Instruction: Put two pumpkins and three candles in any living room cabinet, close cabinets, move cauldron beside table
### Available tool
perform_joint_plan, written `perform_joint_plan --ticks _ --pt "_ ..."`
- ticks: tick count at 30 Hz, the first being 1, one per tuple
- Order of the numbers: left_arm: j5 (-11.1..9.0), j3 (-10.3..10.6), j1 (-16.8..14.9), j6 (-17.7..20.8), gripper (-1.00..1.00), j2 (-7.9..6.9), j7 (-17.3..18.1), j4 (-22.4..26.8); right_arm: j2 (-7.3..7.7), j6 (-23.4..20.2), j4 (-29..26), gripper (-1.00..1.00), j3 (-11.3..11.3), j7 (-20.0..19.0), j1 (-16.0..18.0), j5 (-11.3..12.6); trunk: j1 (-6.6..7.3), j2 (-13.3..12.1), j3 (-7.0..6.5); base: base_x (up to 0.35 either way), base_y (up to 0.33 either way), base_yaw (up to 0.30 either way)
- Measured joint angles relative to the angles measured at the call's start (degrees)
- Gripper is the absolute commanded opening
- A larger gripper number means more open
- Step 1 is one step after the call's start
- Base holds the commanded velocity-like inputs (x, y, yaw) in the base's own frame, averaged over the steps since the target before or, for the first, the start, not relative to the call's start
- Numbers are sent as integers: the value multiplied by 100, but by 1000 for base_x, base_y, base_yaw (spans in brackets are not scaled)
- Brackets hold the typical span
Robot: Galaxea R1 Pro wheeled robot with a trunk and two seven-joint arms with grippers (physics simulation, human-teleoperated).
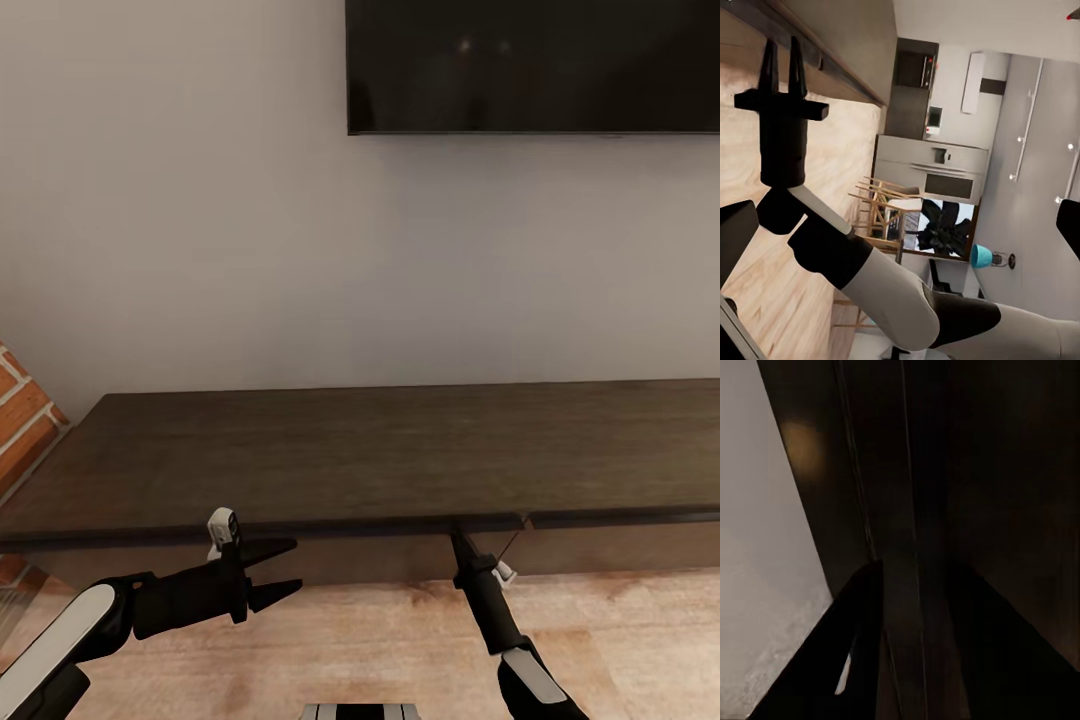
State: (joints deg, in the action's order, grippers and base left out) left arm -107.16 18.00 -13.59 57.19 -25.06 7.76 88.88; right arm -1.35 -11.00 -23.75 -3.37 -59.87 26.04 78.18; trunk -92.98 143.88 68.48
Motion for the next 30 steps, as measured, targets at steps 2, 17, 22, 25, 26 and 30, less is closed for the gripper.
perform_joint_plan --ticks 2,17,22,25,26,30 --pt "0 1 0 -1 100 4 -2 1 0 0 20 -100 -1 84 1 -2 0 0 0 0 0 0" --pt "0 -2 0 0 100 3 0 -2 0 -2 83 -100 2 -8 1 5 0 0 0 0 0 0" --pt "0 2 0 -1 100 5 0 0 0 -2 83 -100 2 -8 1 3 0 0 0 0 0 0" --pt "0 2 0 -1 100 6 0 0 0 -11 82 -100 -1 1 2 5 0 0 0 -34 0 0" --pt "0 5 0 0 100 6 0 1 0 -12 39 -100 -3 67 1 4 -1 0 0 -141 0 0" --pt "0 5 0 1 100 6 -1 1 1 -14 2 -100 -10 121 -1 4 -1 0 0 -114 0 0"
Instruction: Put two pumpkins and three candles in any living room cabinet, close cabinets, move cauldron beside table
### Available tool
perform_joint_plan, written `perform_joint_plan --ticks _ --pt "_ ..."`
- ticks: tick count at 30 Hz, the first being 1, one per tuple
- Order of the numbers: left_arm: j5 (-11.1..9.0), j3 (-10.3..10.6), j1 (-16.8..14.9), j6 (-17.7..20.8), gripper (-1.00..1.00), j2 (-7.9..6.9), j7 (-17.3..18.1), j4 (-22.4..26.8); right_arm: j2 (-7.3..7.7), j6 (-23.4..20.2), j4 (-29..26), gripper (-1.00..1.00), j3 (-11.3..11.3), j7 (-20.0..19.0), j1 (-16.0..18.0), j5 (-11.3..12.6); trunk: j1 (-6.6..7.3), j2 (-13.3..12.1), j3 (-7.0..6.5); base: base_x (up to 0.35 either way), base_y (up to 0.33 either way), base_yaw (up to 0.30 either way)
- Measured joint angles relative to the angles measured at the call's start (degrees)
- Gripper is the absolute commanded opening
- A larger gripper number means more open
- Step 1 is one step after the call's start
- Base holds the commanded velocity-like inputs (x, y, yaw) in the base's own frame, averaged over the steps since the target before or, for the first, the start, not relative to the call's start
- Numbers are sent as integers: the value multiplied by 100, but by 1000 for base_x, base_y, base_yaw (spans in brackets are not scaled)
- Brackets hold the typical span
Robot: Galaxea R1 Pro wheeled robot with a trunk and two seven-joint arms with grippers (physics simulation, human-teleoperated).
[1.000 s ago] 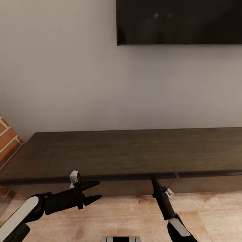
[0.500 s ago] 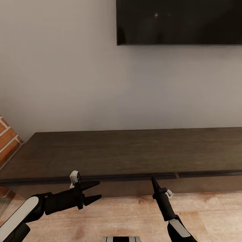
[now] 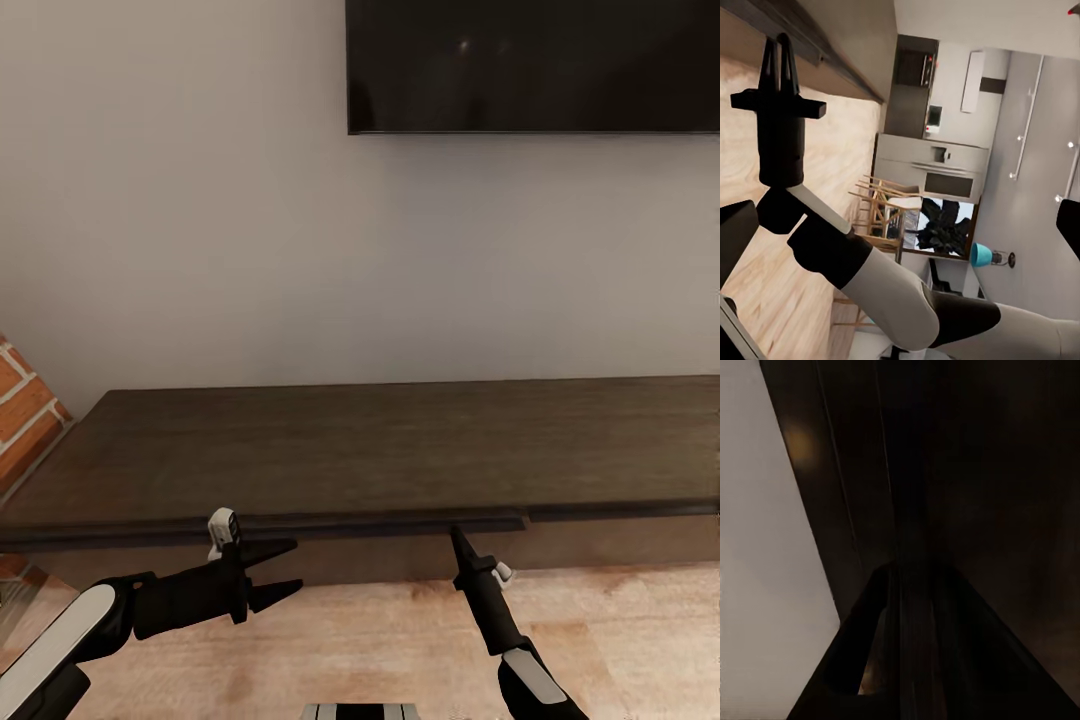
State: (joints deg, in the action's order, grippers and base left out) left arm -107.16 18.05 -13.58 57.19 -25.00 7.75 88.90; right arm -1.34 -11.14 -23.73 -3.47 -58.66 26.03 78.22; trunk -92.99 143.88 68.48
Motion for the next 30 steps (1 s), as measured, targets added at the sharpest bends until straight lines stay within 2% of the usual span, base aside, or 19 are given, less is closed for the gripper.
perform_joint_plan --ticks 6,30 --pt "0 14 0 -7 100 0 -3 0 0 2 -1 -100 -7 4 1 6 -1 0 0 -147 0 0" --pt "0 4 2 -4 100 0 -1 1 3 2 -4 -100 -79 14 2 54 -2 0 0 -294 0 0"
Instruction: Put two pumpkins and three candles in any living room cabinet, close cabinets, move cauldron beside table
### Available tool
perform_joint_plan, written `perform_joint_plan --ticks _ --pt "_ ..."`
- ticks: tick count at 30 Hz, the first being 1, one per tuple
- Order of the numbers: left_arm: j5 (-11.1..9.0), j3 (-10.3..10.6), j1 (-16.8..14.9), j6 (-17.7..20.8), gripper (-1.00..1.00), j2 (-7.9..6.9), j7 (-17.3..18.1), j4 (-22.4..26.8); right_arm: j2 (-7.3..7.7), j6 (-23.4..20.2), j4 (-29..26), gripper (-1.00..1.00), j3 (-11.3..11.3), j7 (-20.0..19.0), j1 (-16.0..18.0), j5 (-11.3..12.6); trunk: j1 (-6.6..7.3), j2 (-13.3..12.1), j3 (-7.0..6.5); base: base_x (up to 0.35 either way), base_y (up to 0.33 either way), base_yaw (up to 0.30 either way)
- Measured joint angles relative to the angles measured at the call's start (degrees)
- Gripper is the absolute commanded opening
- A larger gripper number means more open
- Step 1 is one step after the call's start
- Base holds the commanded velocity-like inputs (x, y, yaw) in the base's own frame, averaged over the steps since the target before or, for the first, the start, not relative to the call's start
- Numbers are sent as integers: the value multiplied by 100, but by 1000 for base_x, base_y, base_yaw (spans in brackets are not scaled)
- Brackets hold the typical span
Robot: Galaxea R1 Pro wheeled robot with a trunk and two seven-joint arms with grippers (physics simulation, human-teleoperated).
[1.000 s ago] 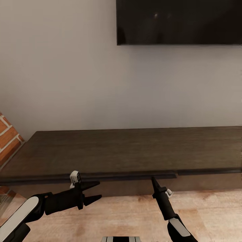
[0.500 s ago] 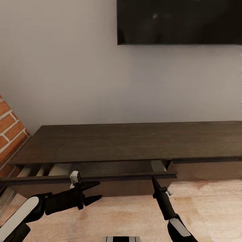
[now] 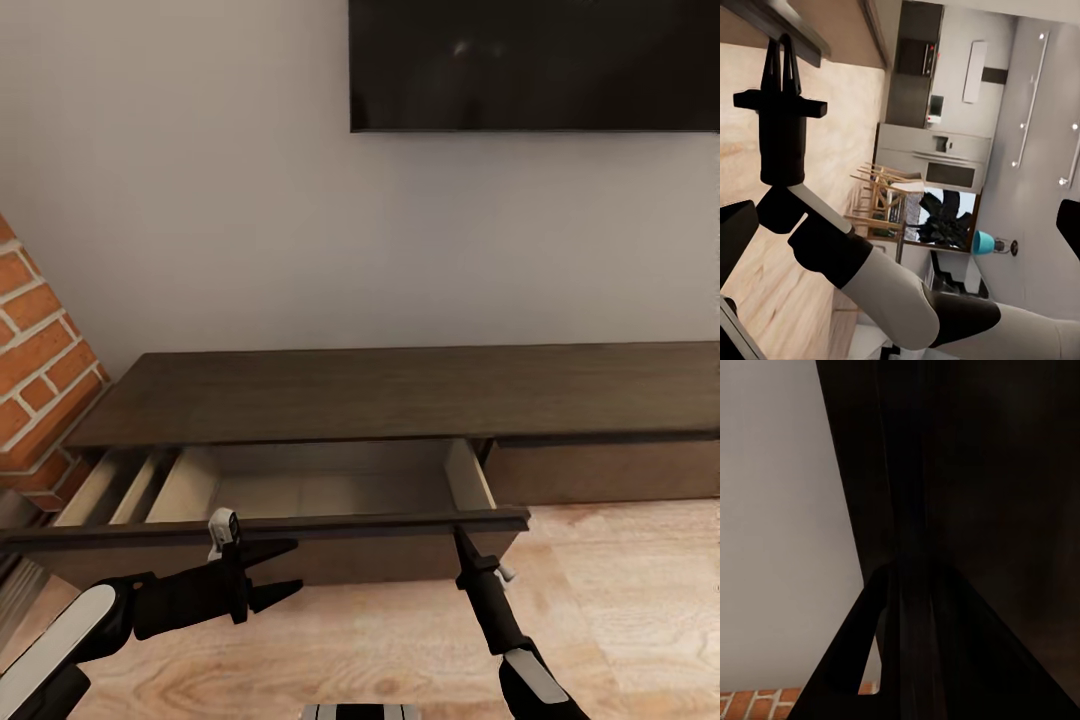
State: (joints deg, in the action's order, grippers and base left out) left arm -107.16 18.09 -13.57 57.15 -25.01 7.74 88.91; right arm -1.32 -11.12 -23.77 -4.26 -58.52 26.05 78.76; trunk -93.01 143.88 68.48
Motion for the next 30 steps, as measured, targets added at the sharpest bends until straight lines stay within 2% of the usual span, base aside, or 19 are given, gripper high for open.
perform_joint_plan --ticks 6,30 --pt "0 -1 0 4 100 0 1 0 1 -7 1 -100 -14 -2 0 9 1 0 0 -219 0 0" --pt "0 -1 0 -2 100 0 1 0 1 -7 13 -100 -25 -17 1 7 3 0 0 -71 0 0"
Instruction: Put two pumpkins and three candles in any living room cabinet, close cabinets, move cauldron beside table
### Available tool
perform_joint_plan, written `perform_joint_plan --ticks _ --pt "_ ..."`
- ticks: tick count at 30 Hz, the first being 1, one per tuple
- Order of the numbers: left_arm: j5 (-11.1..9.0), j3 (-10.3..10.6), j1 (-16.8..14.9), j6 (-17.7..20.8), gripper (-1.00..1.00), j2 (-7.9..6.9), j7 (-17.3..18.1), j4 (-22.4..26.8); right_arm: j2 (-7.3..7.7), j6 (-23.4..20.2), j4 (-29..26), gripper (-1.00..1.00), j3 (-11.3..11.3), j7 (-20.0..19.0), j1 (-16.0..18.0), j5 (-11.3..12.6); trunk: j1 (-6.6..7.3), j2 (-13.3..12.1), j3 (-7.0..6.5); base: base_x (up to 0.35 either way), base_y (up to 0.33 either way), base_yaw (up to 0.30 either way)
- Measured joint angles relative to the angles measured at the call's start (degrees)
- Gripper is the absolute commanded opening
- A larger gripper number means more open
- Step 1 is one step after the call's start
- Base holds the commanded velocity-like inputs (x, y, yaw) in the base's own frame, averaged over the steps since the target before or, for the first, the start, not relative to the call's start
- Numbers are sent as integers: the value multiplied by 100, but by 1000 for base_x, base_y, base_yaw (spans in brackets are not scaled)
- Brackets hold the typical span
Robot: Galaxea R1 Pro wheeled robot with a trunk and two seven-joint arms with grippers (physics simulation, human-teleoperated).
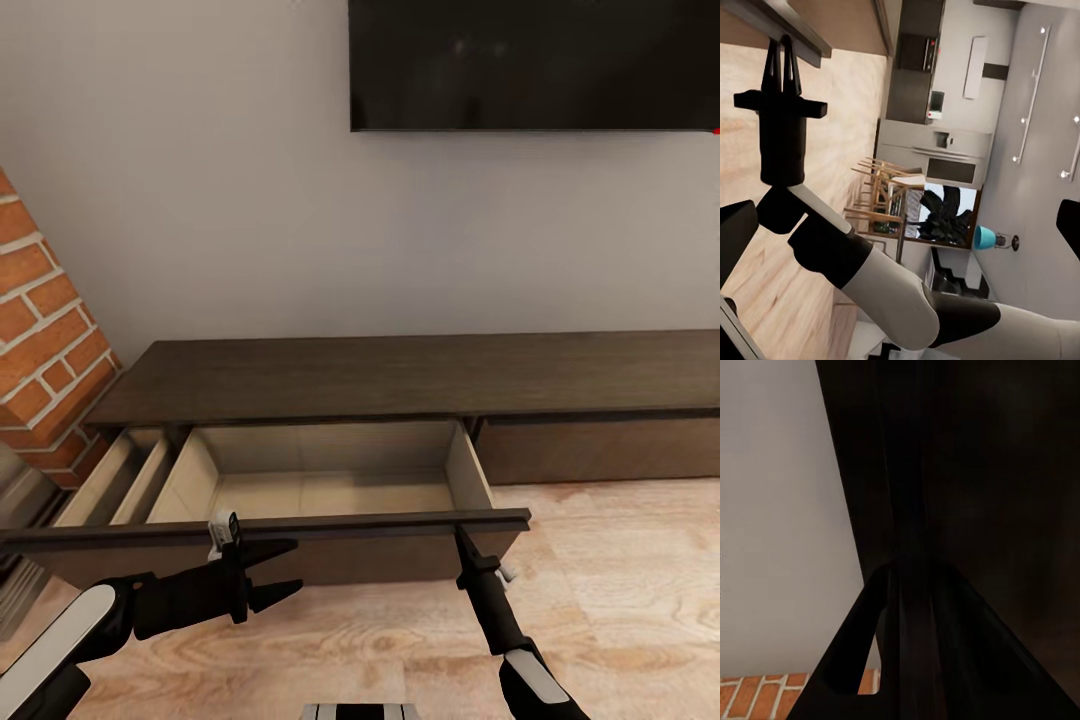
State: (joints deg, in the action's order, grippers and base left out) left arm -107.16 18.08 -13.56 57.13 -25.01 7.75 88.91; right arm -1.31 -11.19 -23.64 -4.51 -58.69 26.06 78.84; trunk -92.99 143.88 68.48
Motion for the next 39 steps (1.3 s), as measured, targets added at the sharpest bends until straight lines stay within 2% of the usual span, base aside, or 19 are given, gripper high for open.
perform_joint_plan --ticks 22,28,39 --pt "0 2 -1 -1 100 1 1 -1 -1 1 -20 -100 -7 45 5 7 0 0 -1 -51 0 0" --pt "0 2 -1 -2 100 1 0 -3 -1 4 -22 -100 -21 347 170 13 0 0 -2 -105 0 0" --pt "1 2 -1 0 100 1 -1 -2 -1 4 -22 -100 -23 375 186 13 1 0 -2 -7 0 0"
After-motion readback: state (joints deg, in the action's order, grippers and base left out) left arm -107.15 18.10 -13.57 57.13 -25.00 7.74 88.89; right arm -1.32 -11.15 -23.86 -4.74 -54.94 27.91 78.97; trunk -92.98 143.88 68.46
